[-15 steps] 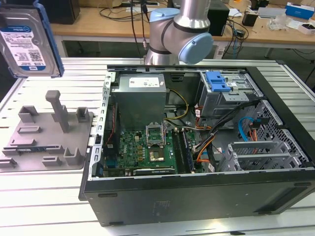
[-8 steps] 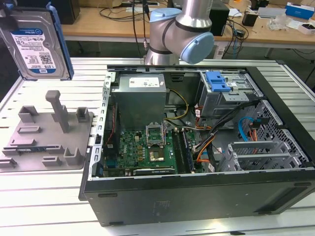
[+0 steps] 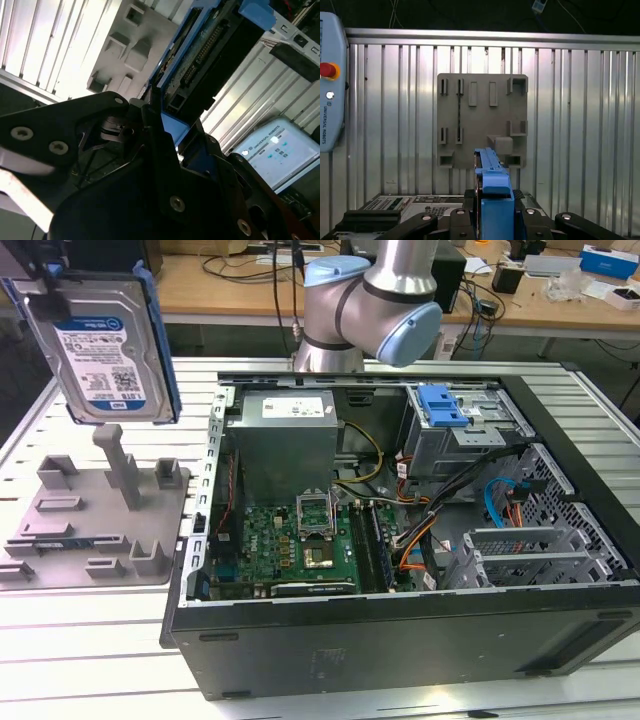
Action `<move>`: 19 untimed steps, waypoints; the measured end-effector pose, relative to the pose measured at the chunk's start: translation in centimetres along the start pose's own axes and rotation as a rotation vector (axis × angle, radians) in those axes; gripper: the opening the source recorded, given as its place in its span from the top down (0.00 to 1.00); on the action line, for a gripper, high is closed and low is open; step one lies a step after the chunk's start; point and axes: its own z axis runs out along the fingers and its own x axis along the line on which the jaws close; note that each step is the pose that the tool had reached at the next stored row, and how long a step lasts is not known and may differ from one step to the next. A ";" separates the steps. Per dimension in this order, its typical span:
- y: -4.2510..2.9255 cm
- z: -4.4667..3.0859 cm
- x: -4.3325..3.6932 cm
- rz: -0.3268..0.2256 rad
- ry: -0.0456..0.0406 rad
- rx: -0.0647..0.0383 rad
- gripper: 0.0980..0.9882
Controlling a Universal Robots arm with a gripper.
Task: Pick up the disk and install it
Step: 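Pick up the disk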
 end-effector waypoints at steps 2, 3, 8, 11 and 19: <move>-0.75 -0.01 0.49 0.000 -0.0001 0.000 0.70; -1.28 -0.02 0.83 0.000 0.0000 0.000 0.70; -4.06 -0.05 2.48 0.000 0.0002 -0.002 0.70; -5.44 -0.08 3.26 0.000 0.0006 -0.003 0.70; -9.18 -0.13 5.42 0.000 0.0009 -0.006 0.70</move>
